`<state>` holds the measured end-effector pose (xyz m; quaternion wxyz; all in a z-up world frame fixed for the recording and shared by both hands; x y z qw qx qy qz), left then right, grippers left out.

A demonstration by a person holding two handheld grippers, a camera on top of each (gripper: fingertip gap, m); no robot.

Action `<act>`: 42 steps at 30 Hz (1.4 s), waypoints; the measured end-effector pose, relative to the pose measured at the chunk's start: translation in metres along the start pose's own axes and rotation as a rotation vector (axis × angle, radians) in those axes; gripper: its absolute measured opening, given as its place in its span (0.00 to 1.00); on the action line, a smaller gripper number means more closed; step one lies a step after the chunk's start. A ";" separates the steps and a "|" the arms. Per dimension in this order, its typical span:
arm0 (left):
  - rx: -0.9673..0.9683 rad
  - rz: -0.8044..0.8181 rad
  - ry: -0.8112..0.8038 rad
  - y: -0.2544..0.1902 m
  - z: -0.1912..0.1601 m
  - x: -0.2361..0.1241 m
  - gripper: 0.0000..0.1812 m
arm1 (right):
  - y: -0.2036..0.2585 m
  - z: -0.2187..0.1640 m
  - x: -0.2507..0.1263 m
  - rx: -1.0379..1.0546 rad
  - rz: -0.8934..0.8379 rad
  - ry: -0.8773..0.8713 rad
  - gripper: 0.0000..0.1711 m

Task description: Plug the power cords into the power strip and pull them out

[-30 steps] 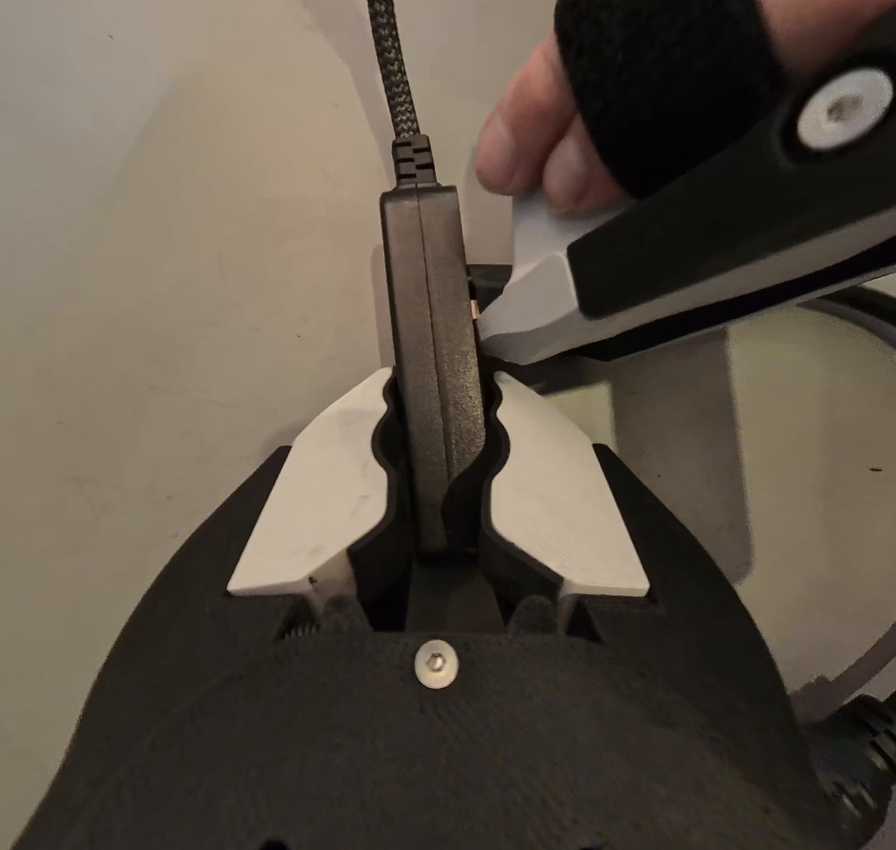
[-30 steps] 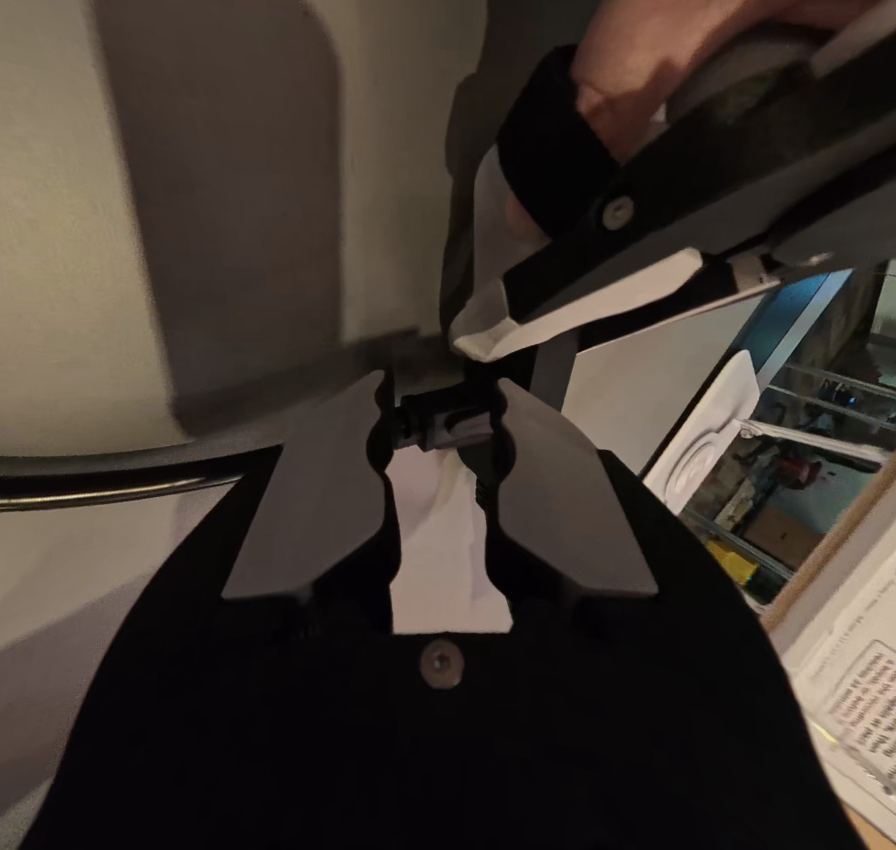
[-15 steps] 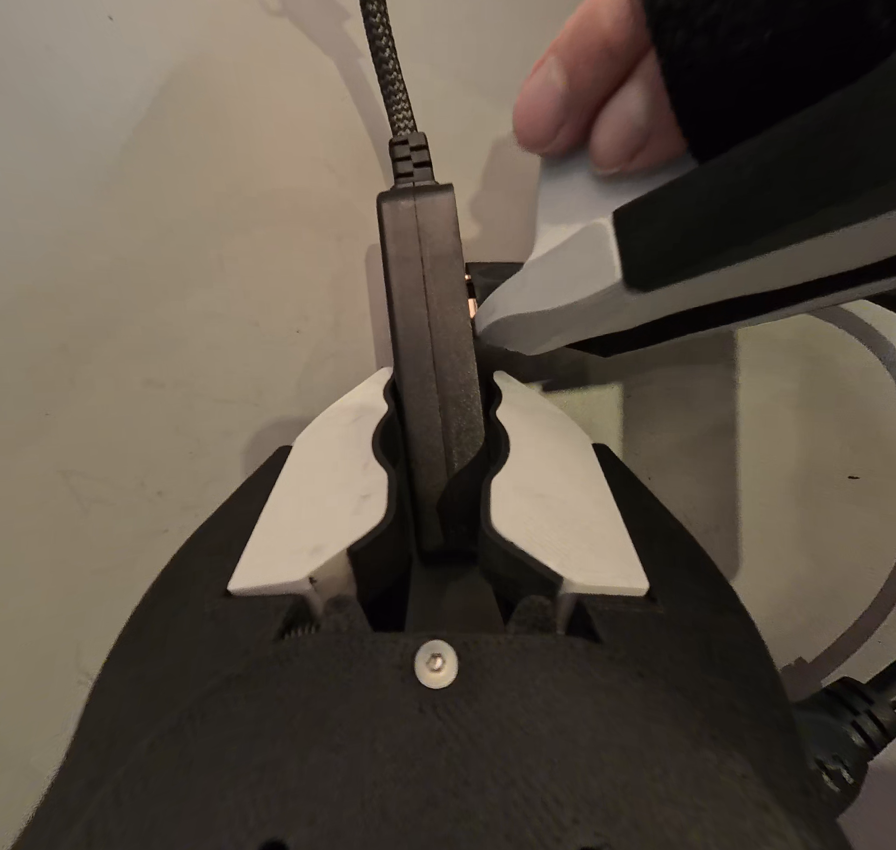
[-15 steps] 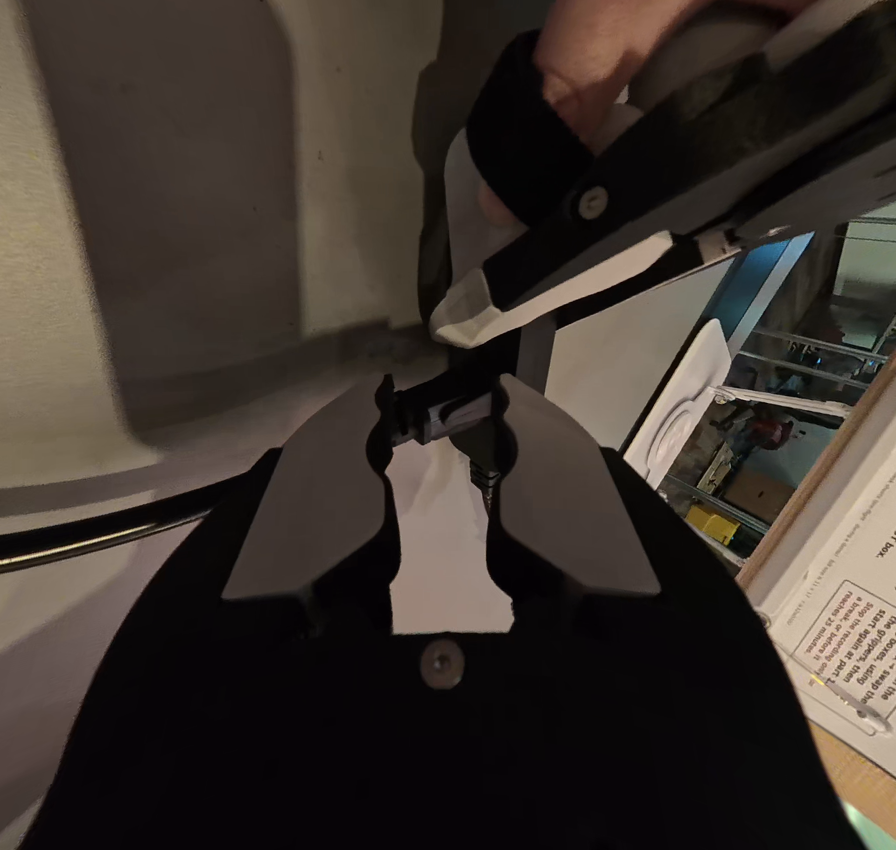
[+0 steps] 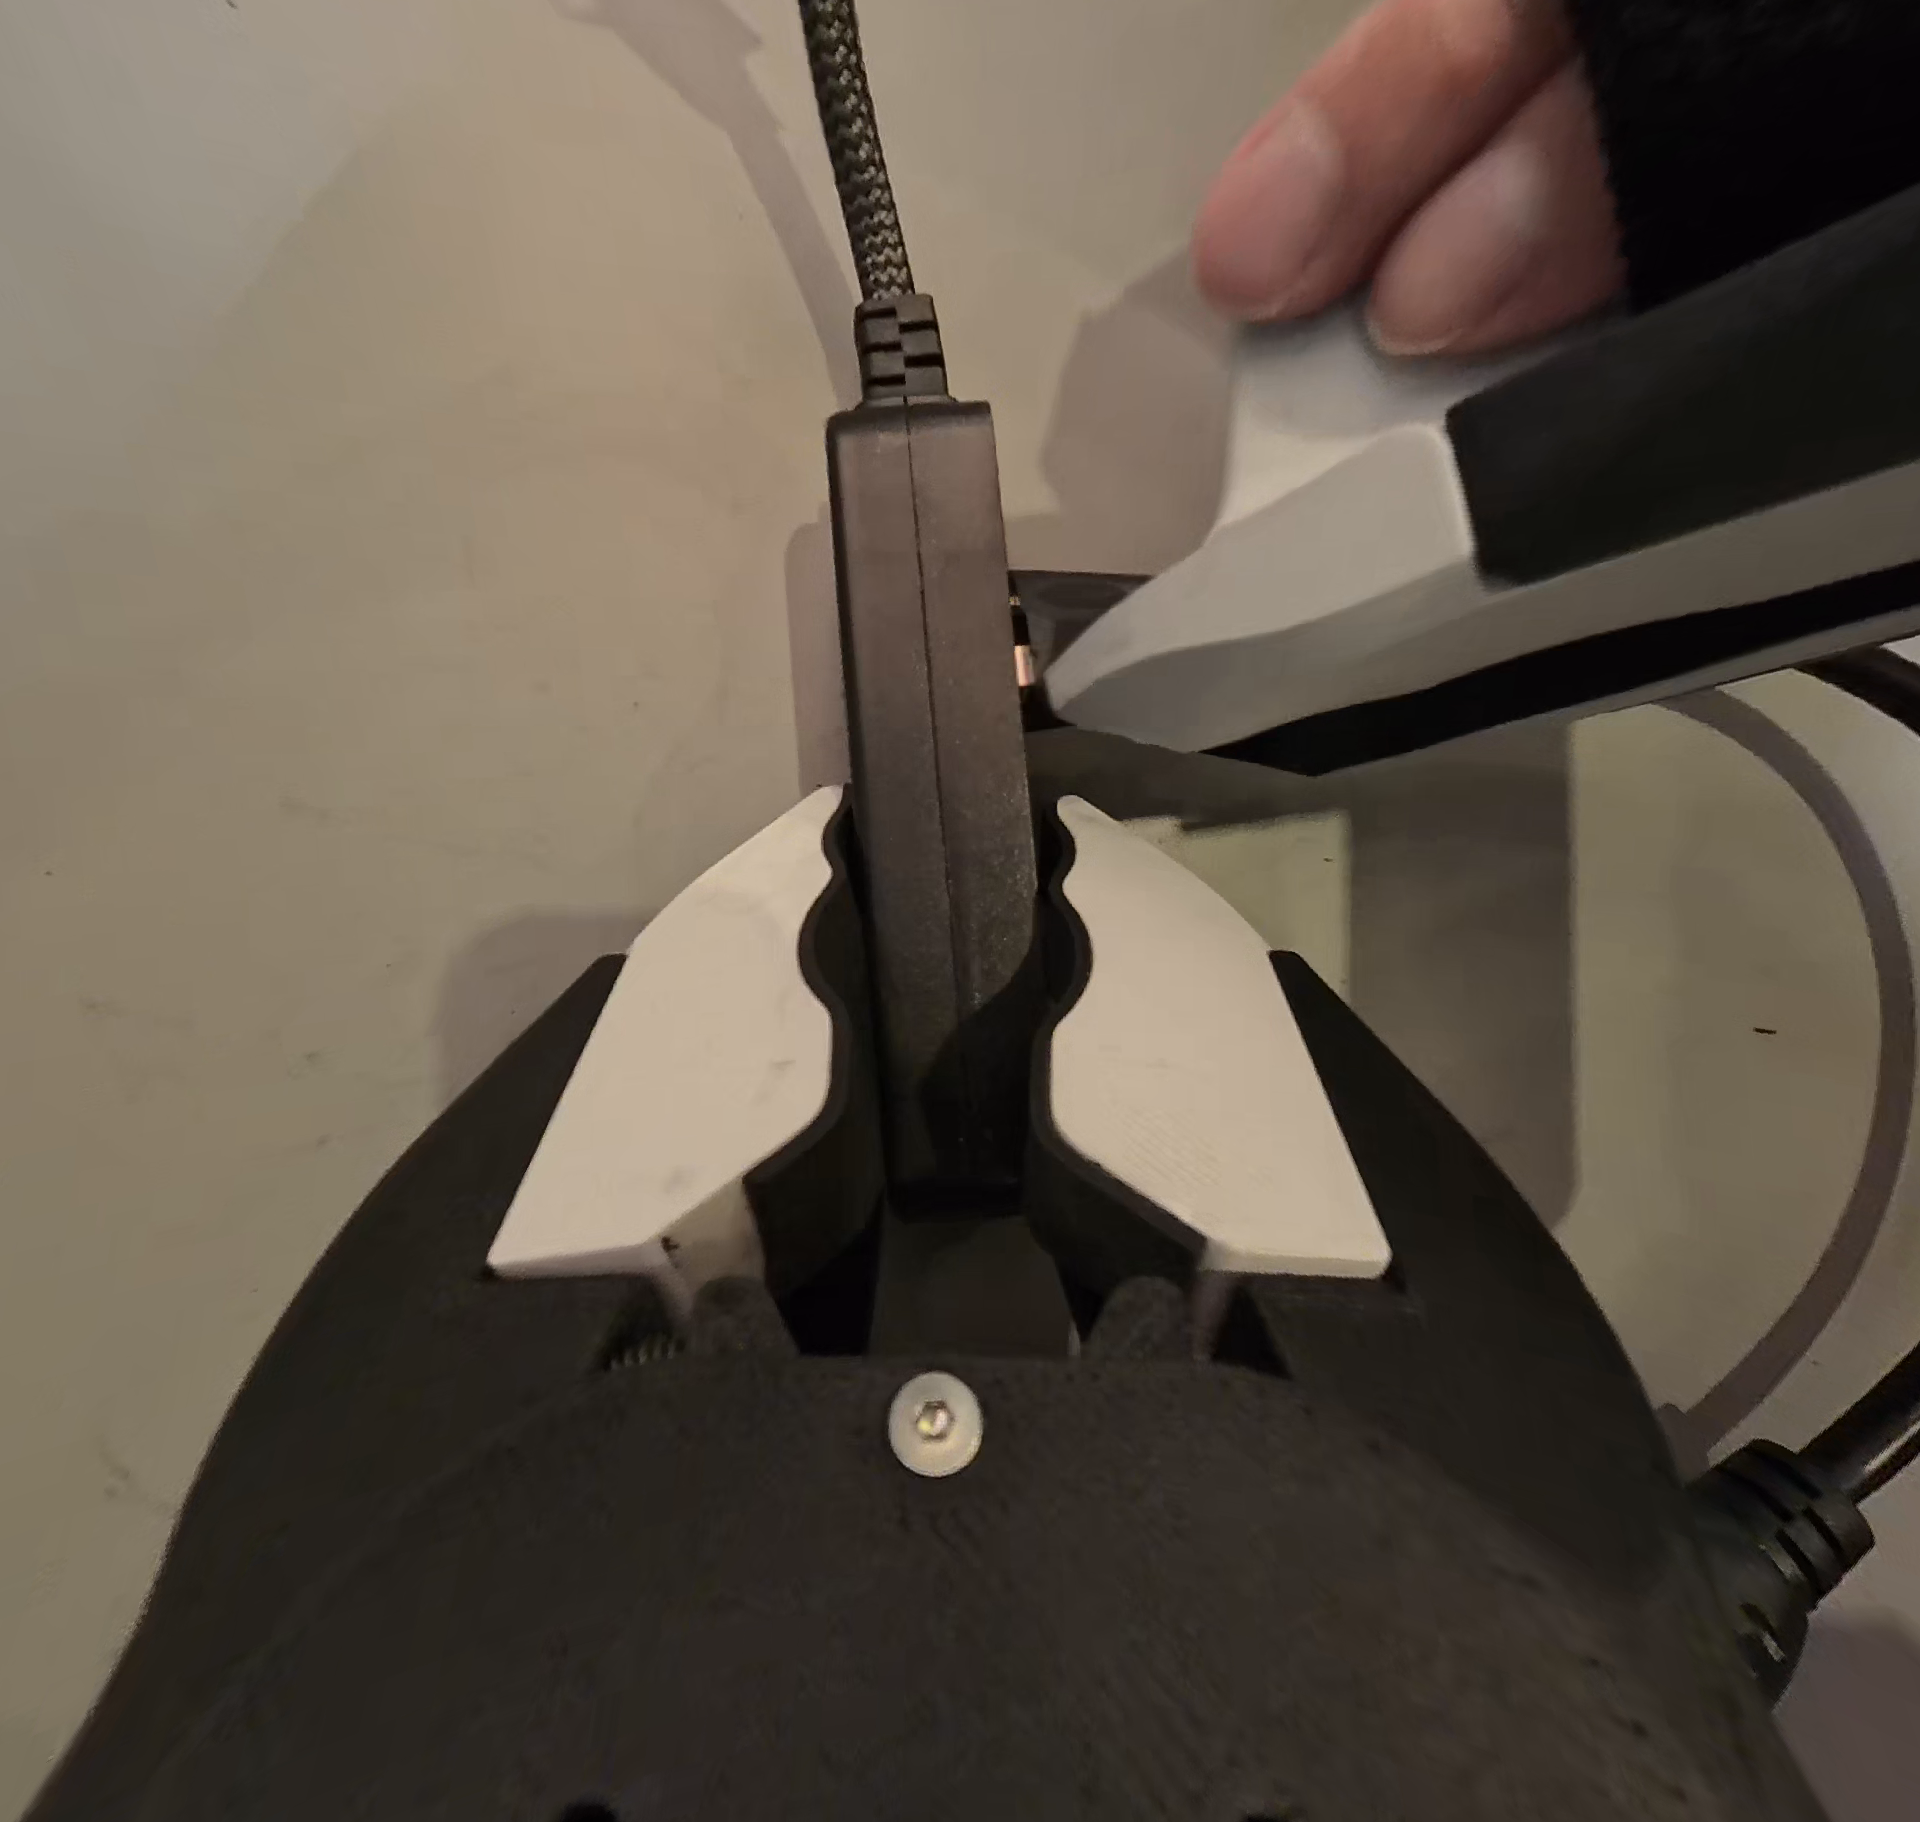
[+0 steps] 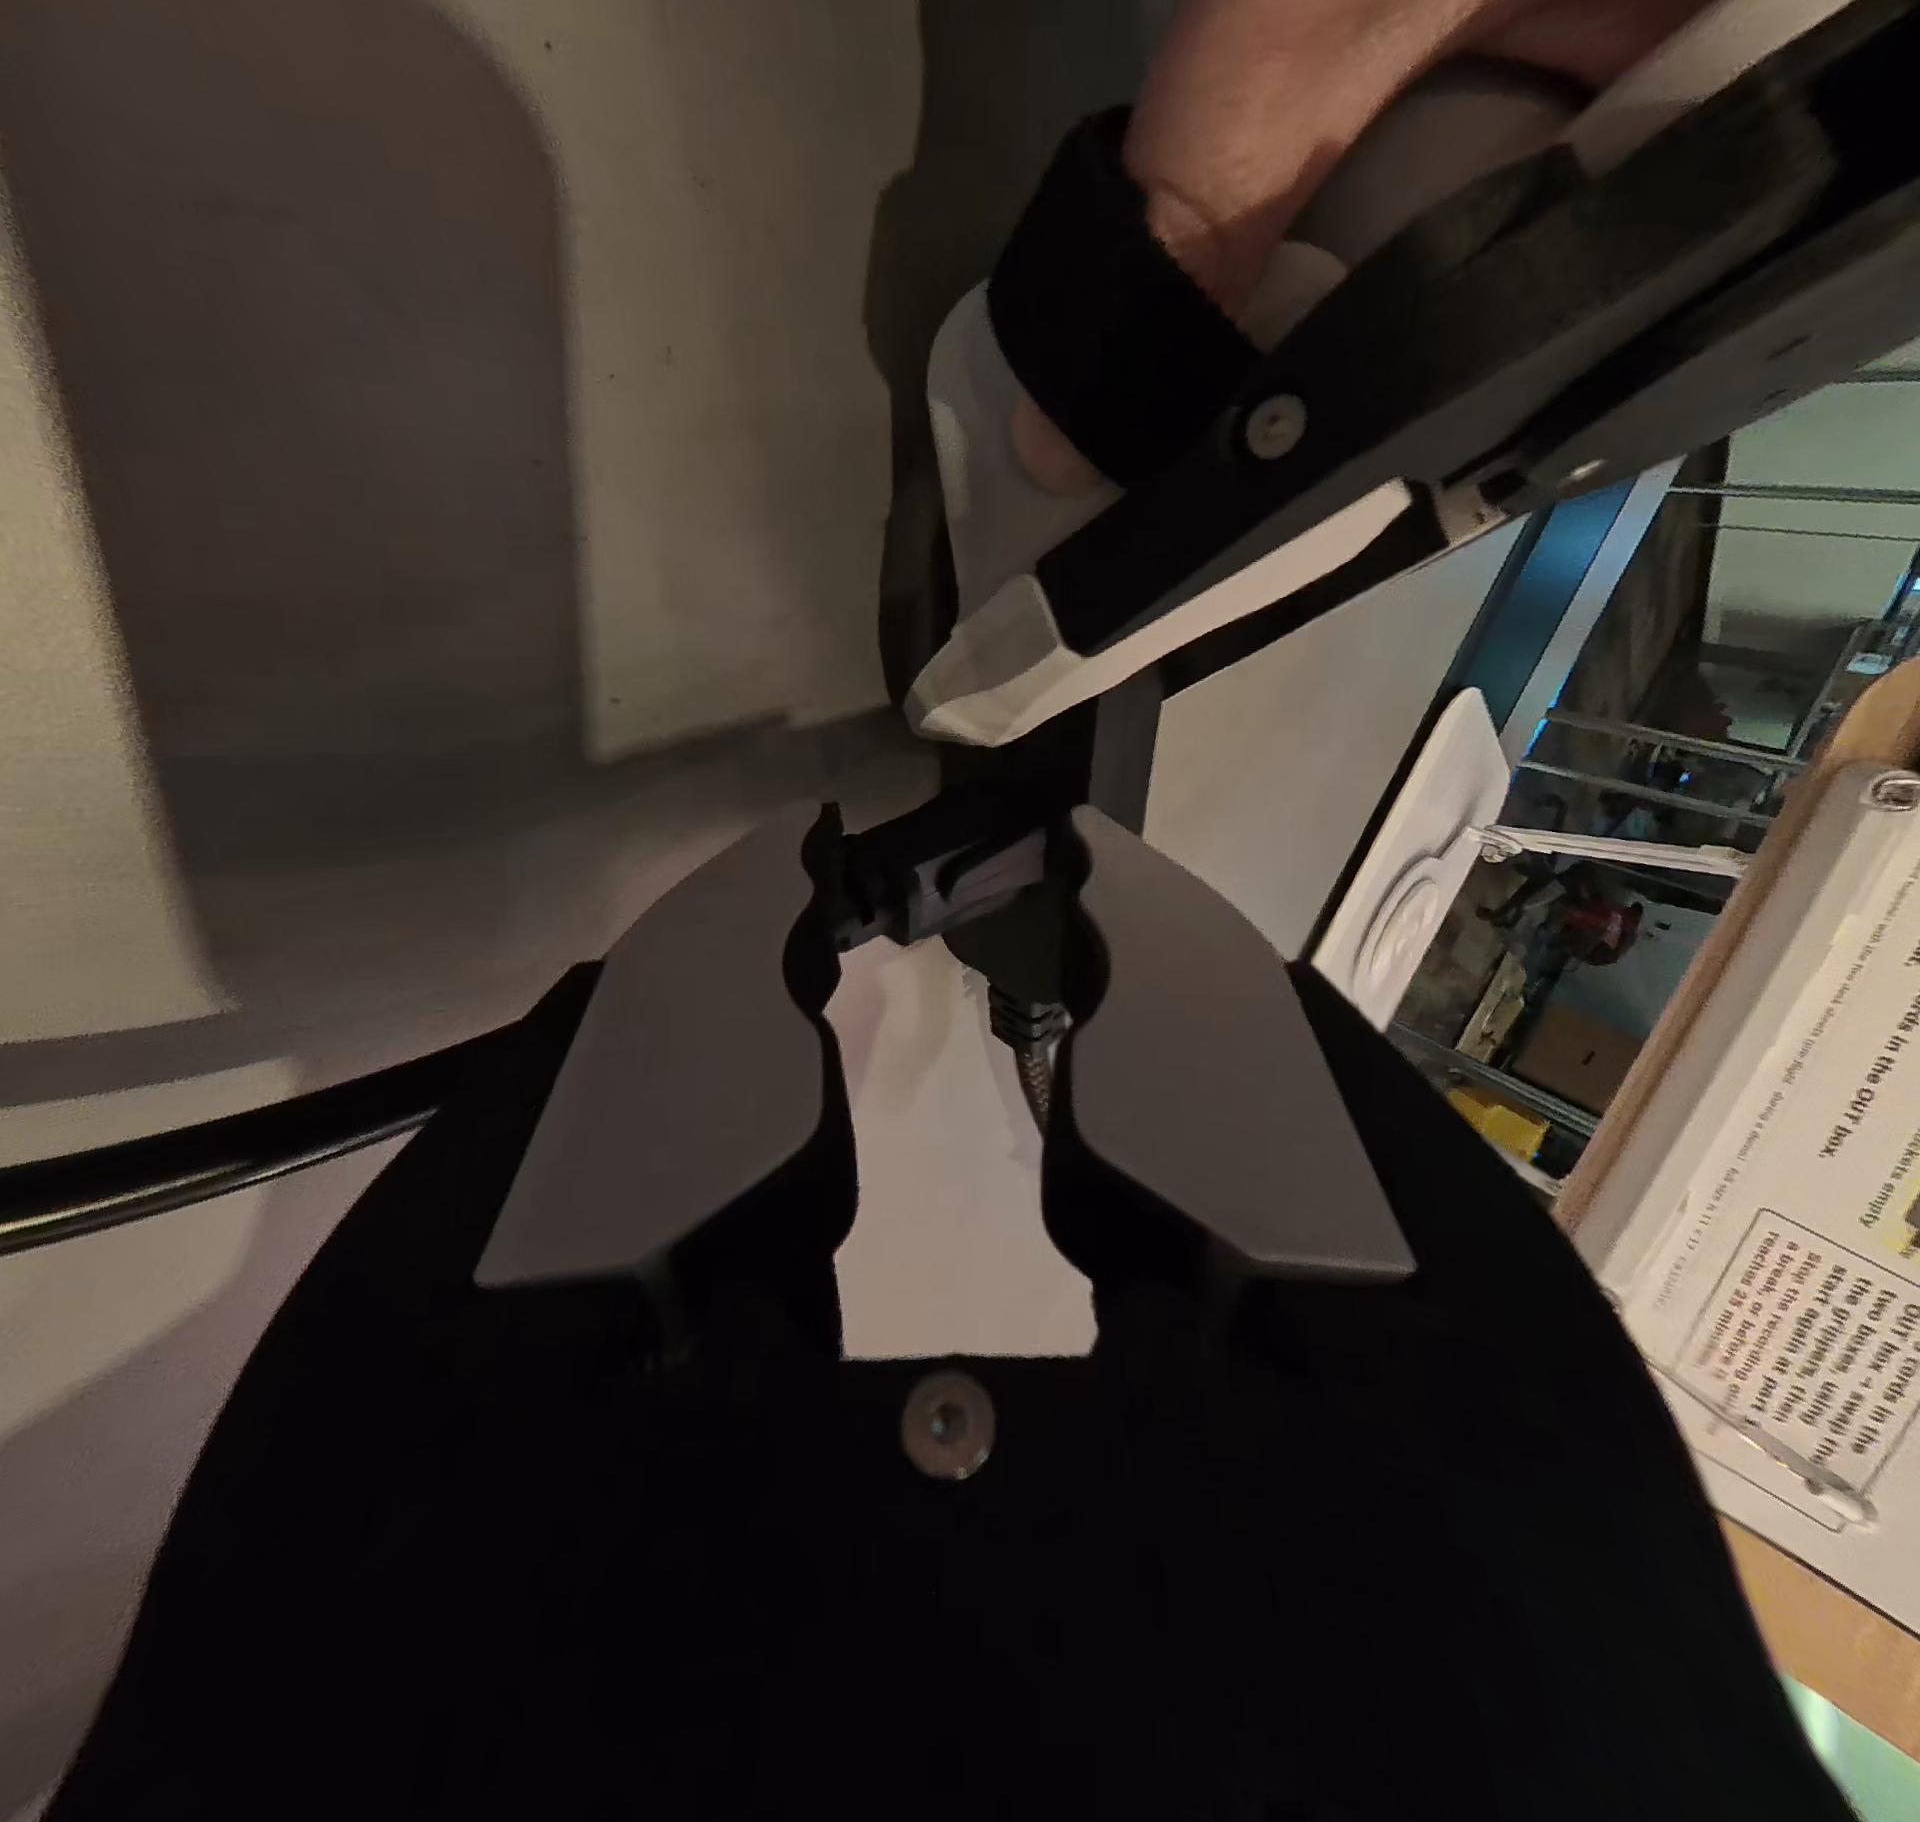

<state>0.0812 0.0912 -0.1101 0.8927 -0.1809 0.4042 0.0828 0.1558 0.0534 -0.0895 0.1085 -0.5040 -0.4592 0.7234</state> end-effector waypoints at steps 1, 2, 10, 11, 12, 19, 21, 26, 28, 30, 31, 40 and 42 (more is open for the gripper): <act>0.001 0.000 0.000 0.000 0.000 0.000 0.17 | 0.001 0.000 0.000 0.013 0.009 -0.001 0.23; 0.005 0.002 0.003 0.000 0.000 0.000 0.17 | 0.001 0.000 0.001 0.020 0.019 -0.005 0.23; 0.033 0.019 0.017 -0.001 0.000 0.001 0.17 | 0.002 0.000 0.004 0.019 0.045 -0.027 0.24; 0.038 0.023 0.020 -0.001 0.000 0.001 0.17 | 0.002 -0.001 0.004 0.018 0.053 -0.034 0.24; 0.041 0.023 0.020 -0.001 0.000 0.001 0.17 | 0.001 -0.001 0.004 0.013 0.058 -0.040 0.24; 0.049 0.033 0.028 -0.001 0.000 0.001 0.17 | 0.000 -0.006 0.004 0.082 0.083 -0.032 0.25; 0.054 0.040 0.032 -0.002 0.000 0.001 0.17 | 0.001 -0.006 0.004 0.120 0.091 -0.033 0.25; 0.084 0.059 0.040 -0.004 0.001 0.004 0.17 | -0.001 -0.008 0.002 0.154 0.166 -0.006 0.25; 0.097 0.058 0.042 -0.004 0.001 0.004 0.17 | -0.003 -0.008 0.002 0.144 0.204 -0.005 0.24; 0.100 0.057 0.041 -0.004 0.001 0.004 0.17 | -0.005 -0.008 0.002 0.141 0.242 -0.010 0.24; 0.099 0.057 0.040 -0.004 0.001 0.004 0.17 | -0.006 -0.008 0.002 0.148 0.265 -0.013 0.24; 0.109 0.046 0.032 -0.003 0.001 0.003 0.17 | -0.016 -0.004 0.003 0.072 0.397 0.010 0.22; 0.097 0.047 0.031 -0.003 0.001 0.003 0.17 | -0.015 -0.001 0.002 0.038 0.356 0.000 0.22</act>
Point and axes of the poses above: each gripper's, where its closed fingertips meet, x out along the fingers, z out of its top, y = z × x across the jaws, the point moved 6 cm from there along -x, back along the fingers, and after that the axes turned 10 degrees about -z, right-handed, at the moved point
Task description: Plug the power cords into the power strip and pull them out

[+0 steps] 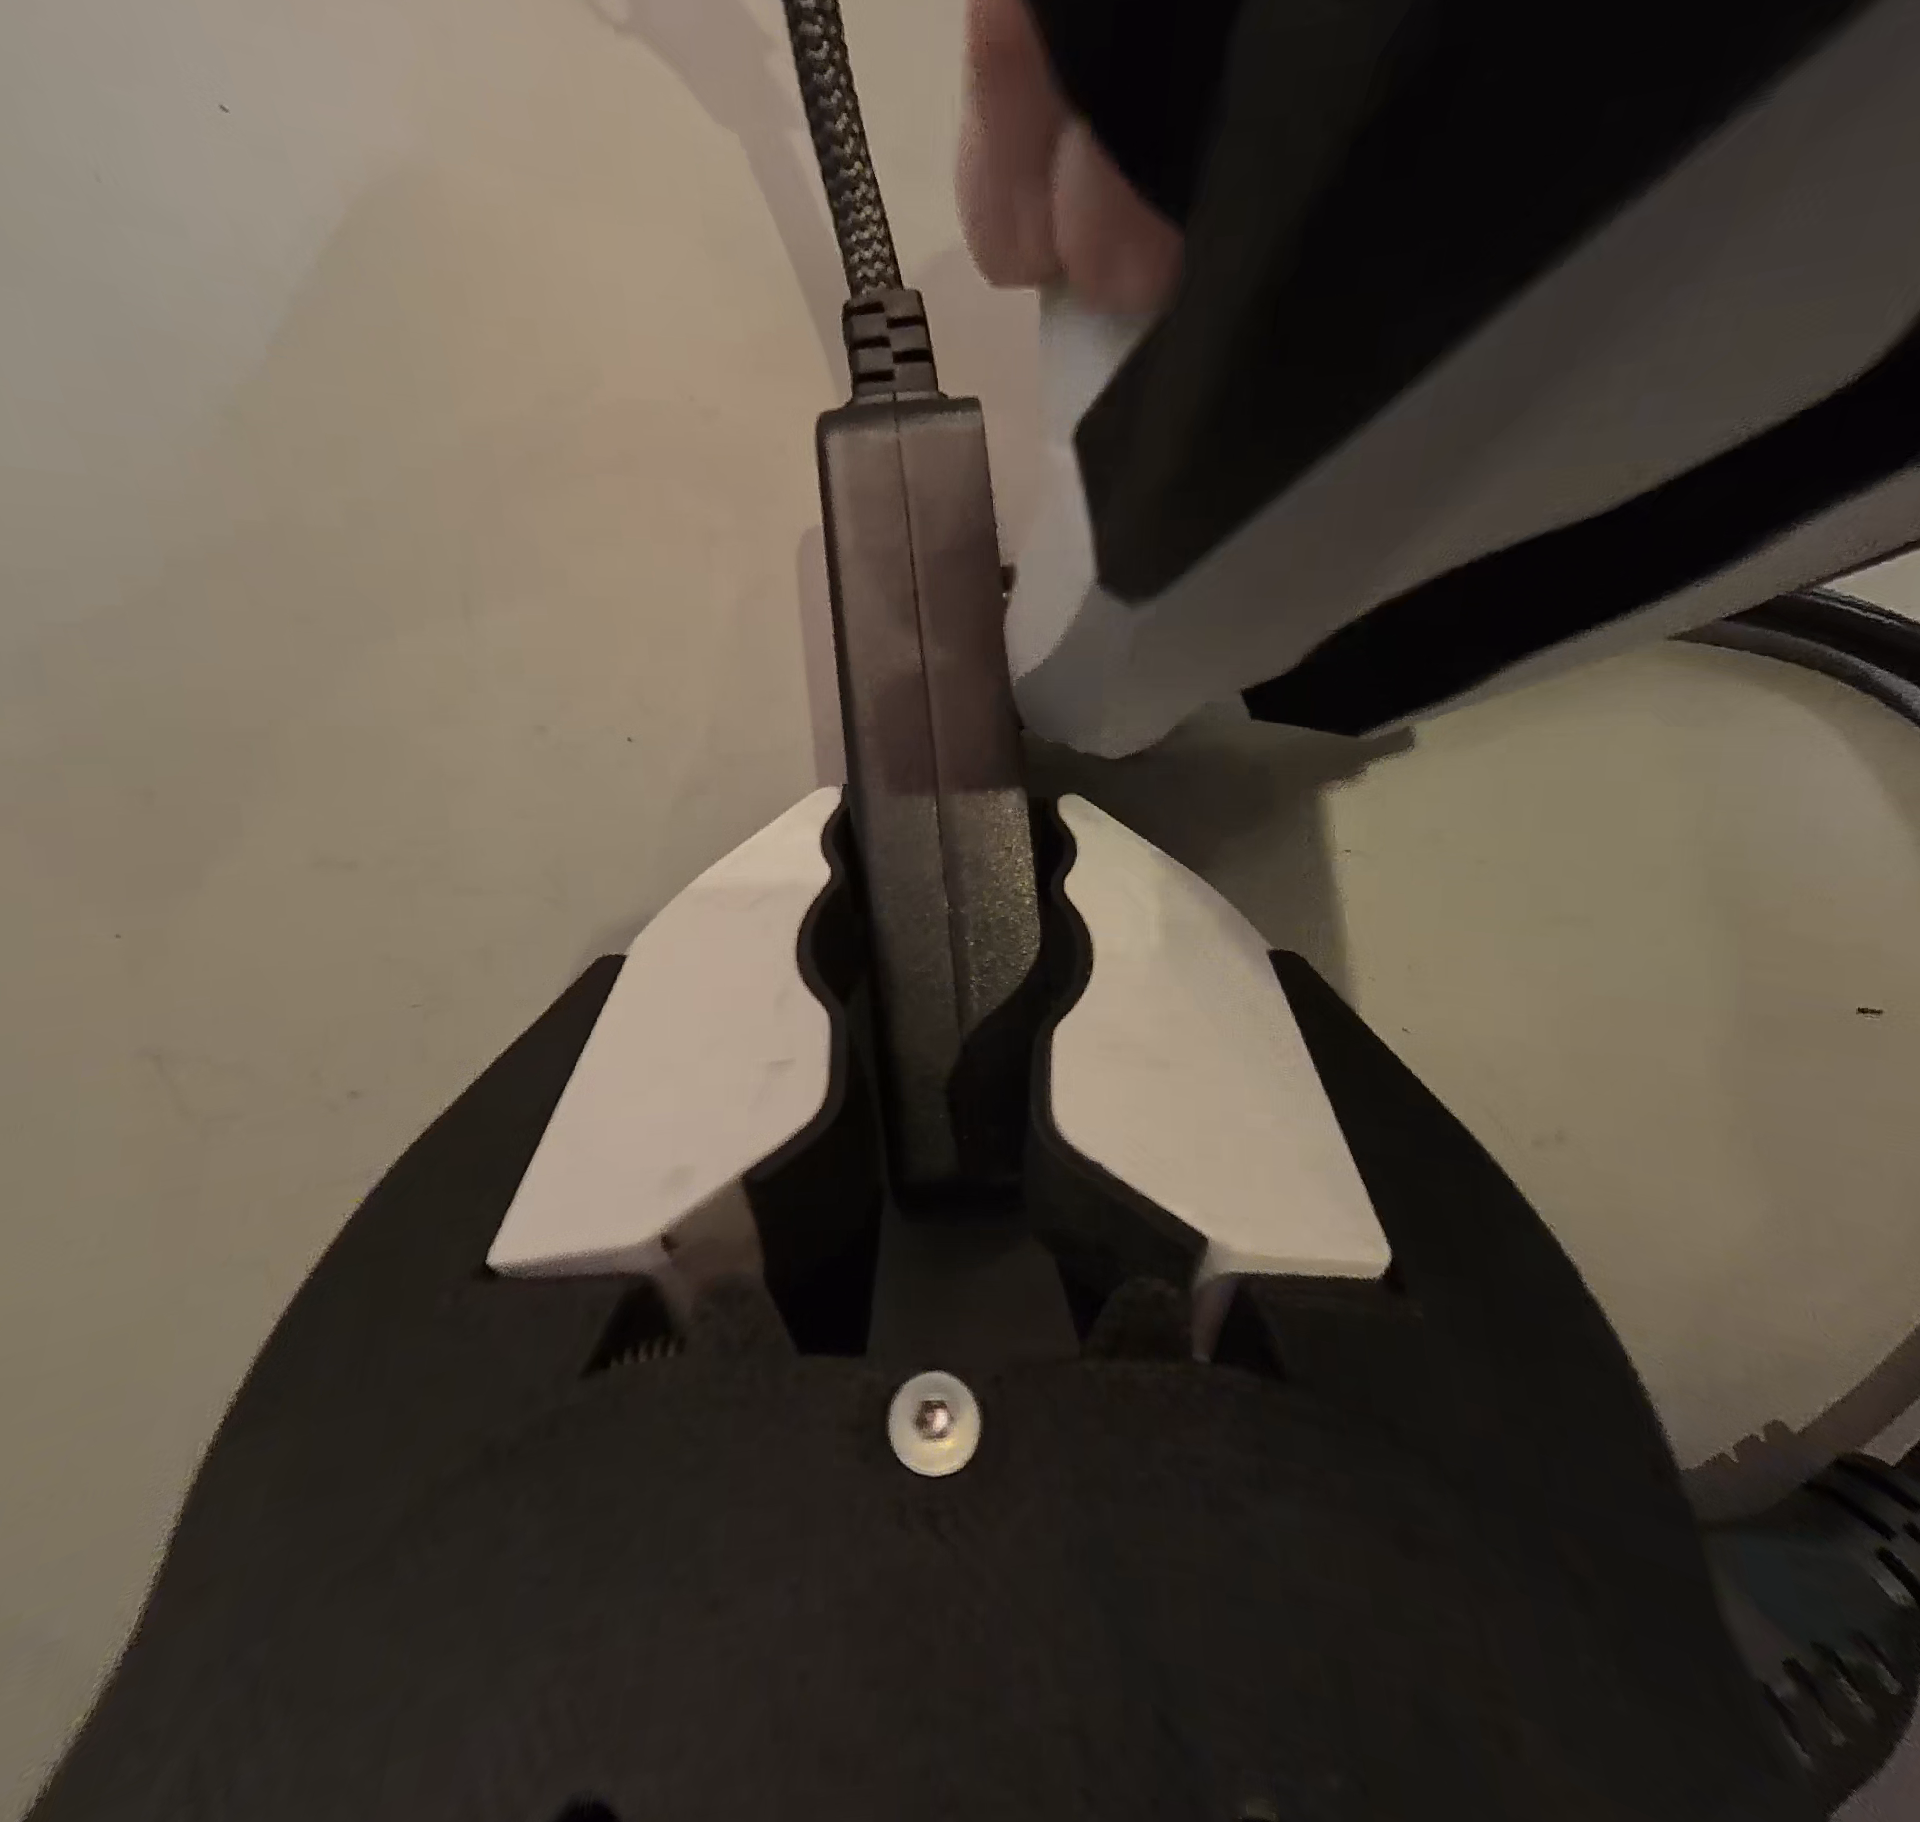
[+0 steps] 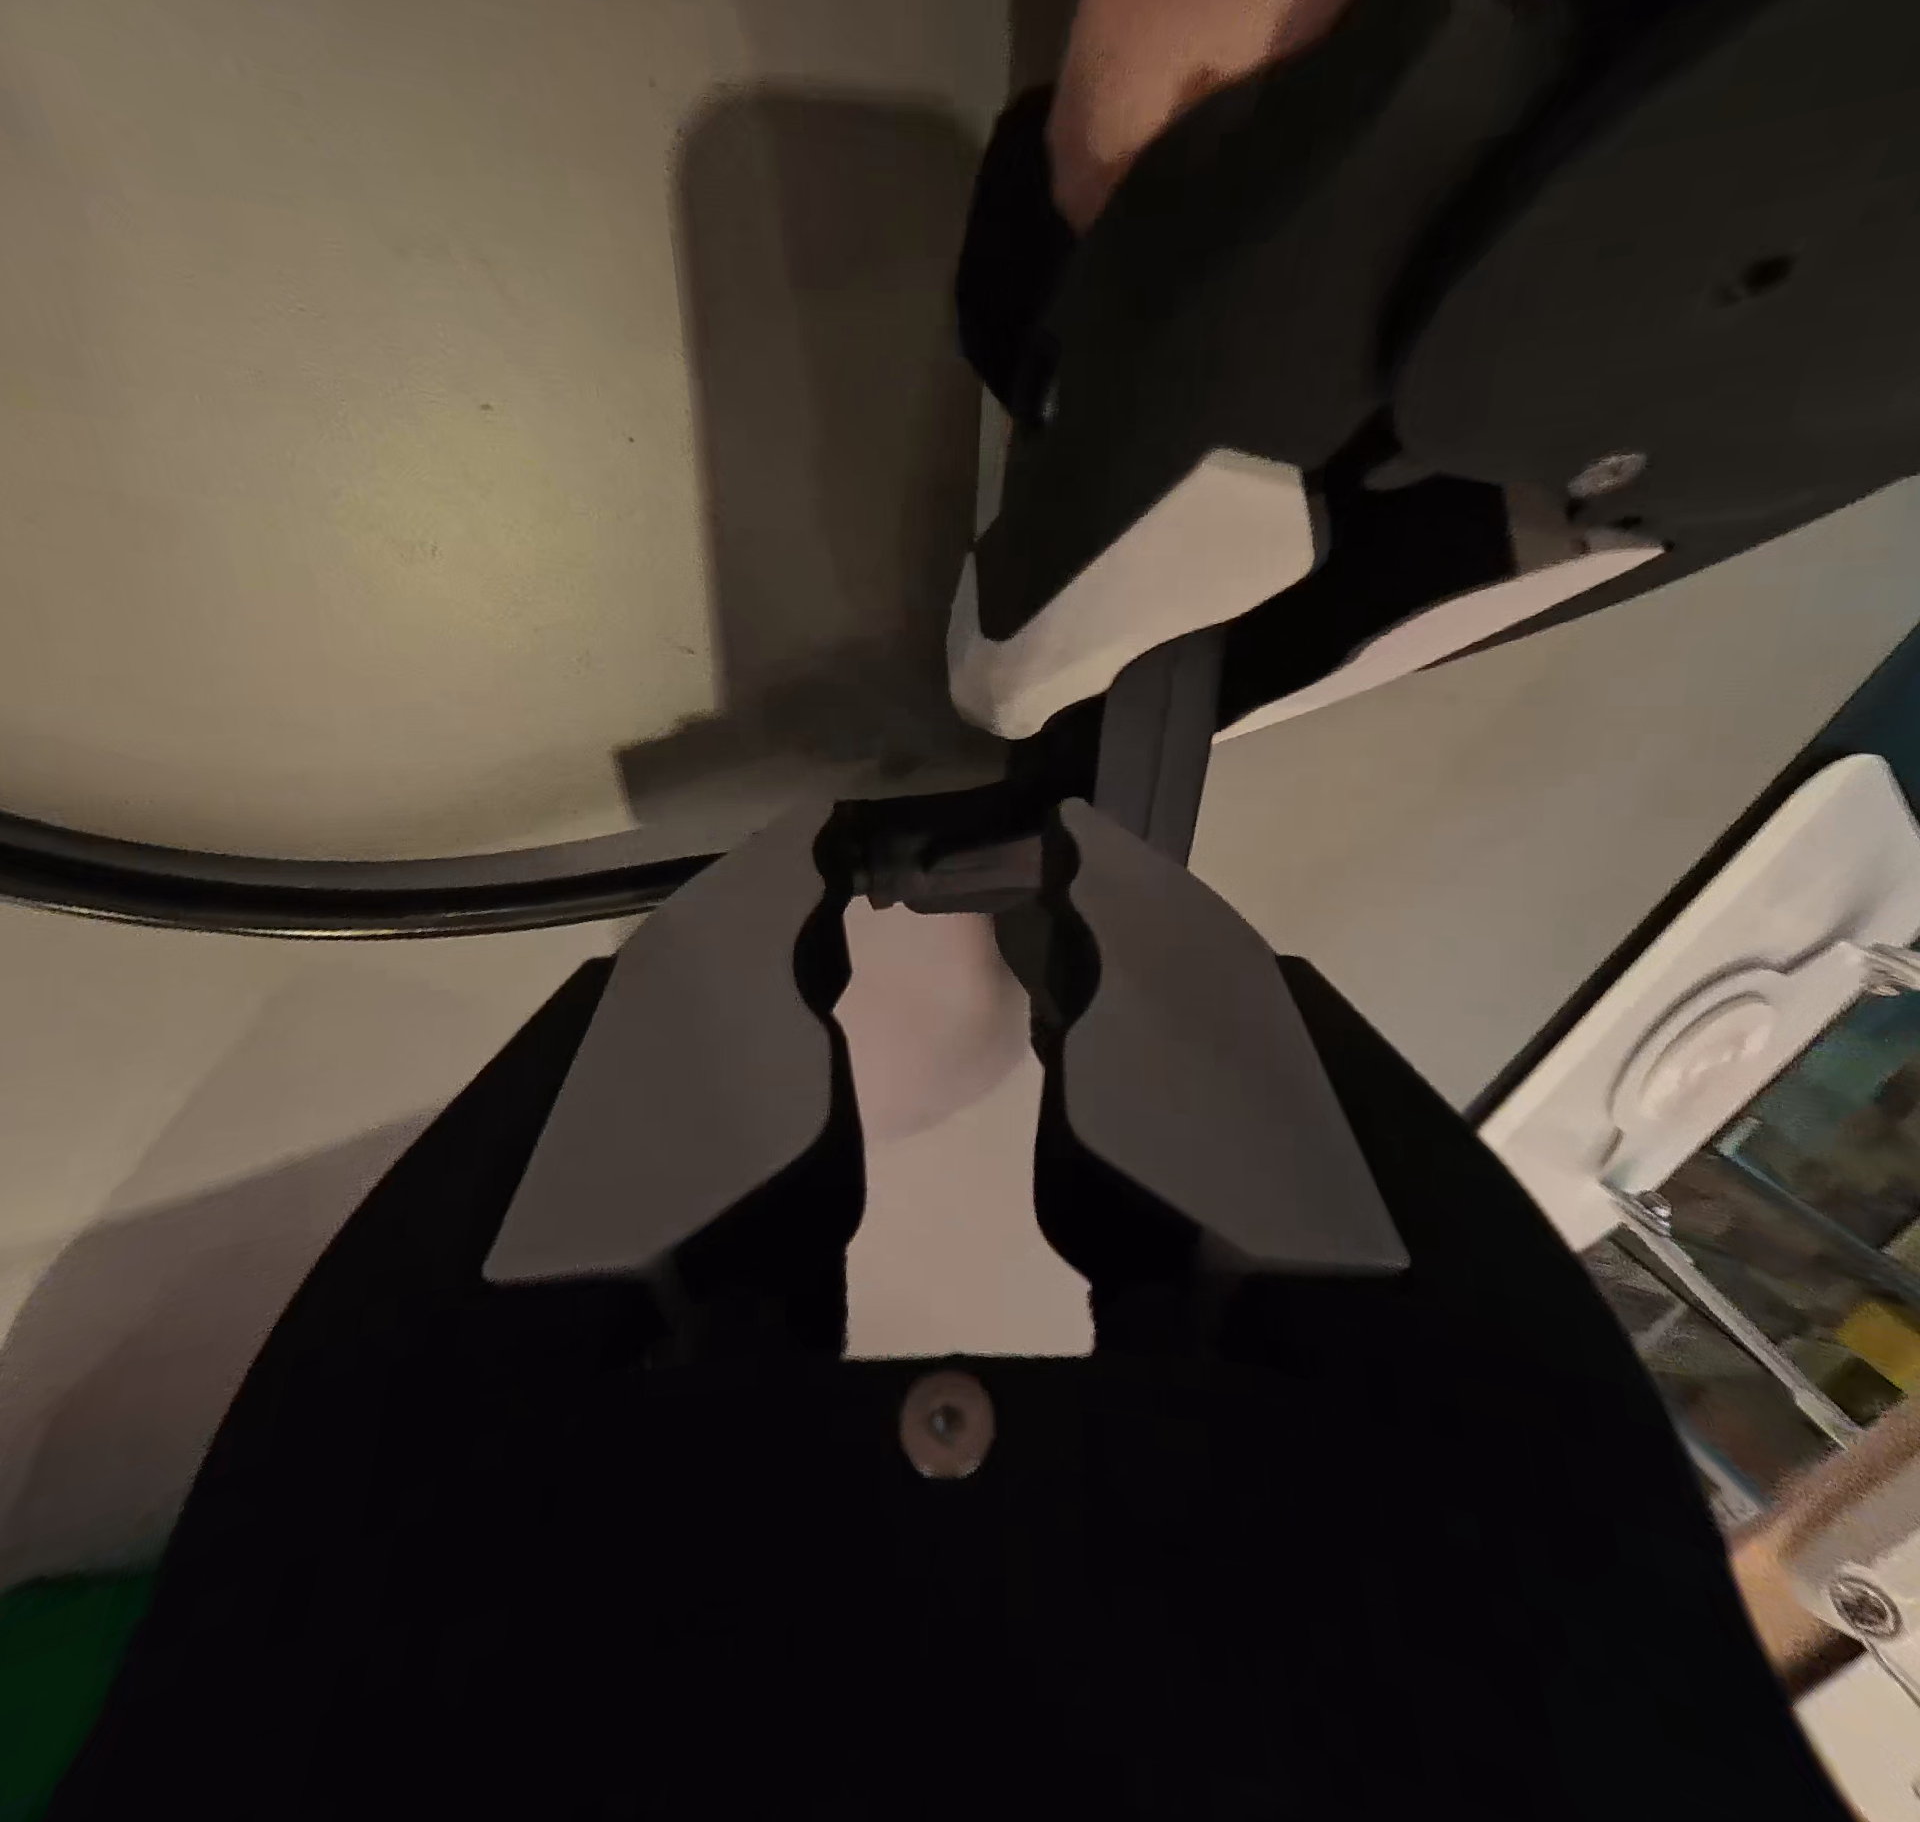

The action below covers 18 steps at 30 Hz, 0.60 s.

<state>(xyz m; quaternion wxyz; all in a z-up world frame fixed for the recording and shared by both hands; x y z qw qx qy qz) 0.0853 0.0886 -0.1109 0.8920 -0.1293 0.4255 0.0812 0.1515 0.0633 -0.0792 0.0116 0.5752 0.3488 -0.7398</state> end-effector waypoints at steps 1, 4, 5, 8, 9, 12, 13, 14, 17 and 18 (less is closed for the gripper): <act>-0.007 -0.004 -0.004 0.000 0.000 0.000 0.17 | 0.001 0.000 -0.002 -0.016 -0.050 -0.020 0.23; -0.031 -0.032 -0.024 0.002 0.000 -0.001 0.16 | 0.007 0.000 -0.009 -0.115 -0.243 -0.079 0.26; -0.033 -0.037 -0.028 0.002 0.000 -0.001 0.17 | 0.008 0.000 -0.009 -0.102 -0.265 -0.078 0.26; -0.021 -0.025 -0.019 0.001 0.000 -0.001 0.17 | 0.006 -0.003 -0.007 0.027 -0.208 -0.067 0.25; -0.017 -0.019 -0.015 0.001 0.000 -0.001 0.16 | 0.005 -0.003 -0.006 0.062 -0.181 -0.060 0.25; -0.015 -0.019 -0.016 0.001 0.000 -0.001 0.16 | 0.005 -0.004 -0.004 0.108 -0.119 -0.055 0.24; -0.017 -0.022 -0.018 0.001 0.000 -0.001 0.17 | 0.004 -0.005 -0.004 0.130 -0.103 -0.057 0.23; -0.019 -0.025 -0.020 0.001 0.000 -0.001 0.16 | 0.003 -0.005 -0.003 0.154 -0.088 -0.061 0.23; -0.026 -0.034 -0.029 0.001 0.000 -0.001 0.16 | 0.003 -0.007 -0.002 0.153 -0.084 -0.091 0.23; -0.024 -0.032 -0.028 0.001 0.000 -0.001 0.16 | 0.004 -0.006 -0.001 0.140 -0.088 -0.089 0.23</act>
Point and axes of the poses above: each gripper's, where its closed fingertips meet, x out along the fingers, z out of its top, y = z × x across the jaws, the point moved 6 cm from there along -x, back along the fingers, and after that the axes turned 10 degrees about -z, right-handed, at the moved point
